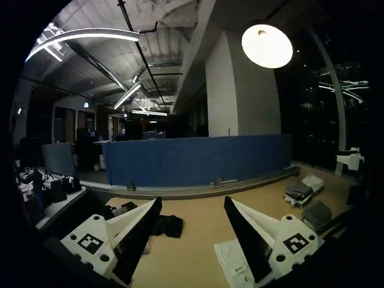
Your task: Fold towel
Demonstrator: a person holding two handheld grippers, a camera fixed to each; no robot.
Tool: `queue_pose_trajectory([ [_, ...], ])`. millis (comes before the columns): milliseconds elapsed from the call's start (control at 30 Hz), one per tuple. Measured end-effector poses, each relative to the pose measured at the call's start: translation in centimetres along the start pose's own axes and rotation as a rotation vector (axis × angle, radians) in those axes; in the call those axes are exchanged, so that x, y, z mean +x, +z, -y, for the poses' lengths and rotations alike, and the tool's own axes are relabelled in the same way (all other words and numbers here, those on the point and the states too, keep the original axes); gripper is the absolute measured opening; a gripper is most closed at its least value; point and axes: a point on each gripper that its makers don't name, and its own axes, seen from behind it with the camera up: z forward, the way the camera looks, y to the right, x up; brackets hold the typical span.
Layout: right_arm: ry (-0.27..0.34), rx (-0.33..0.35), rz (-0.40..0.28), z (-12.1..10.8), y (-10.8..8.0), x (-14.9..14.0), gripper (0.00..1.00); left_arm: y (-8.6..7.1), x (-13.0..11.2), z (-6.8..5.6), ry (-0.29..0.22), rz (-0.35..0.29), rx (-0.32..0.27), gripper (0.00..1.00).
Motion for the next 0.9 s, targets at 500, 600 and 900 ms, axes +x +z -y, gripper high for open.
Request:
queue_pose_trajectory([
  [500,-0.125,0.256,0.318,4.3,-1.6,-5.2,1.0,-1.5,-4.1,-5.3,0.104,0.217,-0.288,0.96],
  [600,-0.163,0.33,0.402,5.3,-2.7,-6.7,1.0,-2.3,-5.5,-6.8,0.137,0.28,-0.373,0.96],
  [900,-0.21,0.444,0.536,6.9,-4.3,-9.6,1.0,-3.6,-9.4,-9.1,0.205,0.4,-0.496,0.96],
])
